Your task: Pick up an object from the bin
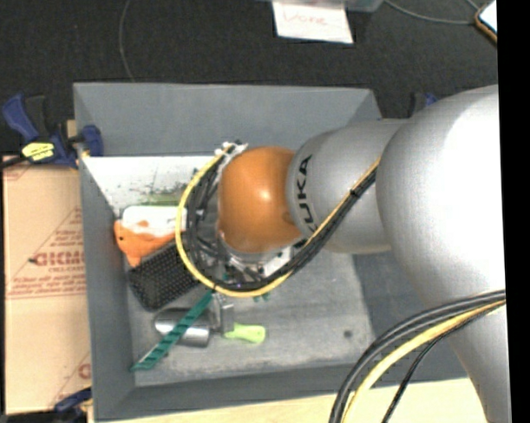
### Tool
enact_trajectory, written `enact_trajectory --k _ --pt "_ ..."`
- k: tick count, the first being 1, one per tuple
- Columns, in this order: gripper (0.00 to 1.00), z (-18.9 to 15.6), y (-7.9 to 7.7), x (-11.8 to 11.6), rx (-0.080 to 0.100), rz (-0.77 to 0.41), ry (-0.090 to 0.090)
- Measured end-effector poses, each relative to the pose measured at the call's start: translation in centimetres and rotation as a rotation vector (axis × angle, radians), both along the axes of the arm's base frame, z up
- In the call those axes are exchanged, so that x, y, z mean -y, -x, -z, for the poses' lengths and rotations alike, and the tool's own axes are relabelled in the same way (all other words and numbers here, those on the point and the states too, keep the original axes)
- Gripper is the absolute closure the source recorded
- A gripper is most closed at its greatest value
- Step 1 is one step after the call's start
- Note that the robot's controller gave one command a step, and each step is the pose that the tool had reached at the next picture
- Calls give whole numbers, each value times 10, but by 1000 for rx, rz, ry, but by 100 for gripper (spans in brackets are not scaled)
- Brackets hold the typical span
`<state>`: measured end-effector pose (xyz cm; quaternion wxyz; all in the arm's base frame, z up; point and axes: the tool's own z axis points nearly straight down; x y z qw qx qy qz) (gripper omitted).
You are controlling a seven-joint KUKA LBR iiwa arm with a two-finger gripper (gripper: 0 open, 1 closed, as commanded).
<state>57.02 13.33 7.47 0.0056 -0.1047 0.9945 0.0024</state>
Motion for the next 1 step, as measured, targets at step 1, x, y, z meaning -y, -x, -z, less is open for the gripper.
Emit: enact_trajectory --k 1 --pt "0 -1 -19 -11 4 6 -1"
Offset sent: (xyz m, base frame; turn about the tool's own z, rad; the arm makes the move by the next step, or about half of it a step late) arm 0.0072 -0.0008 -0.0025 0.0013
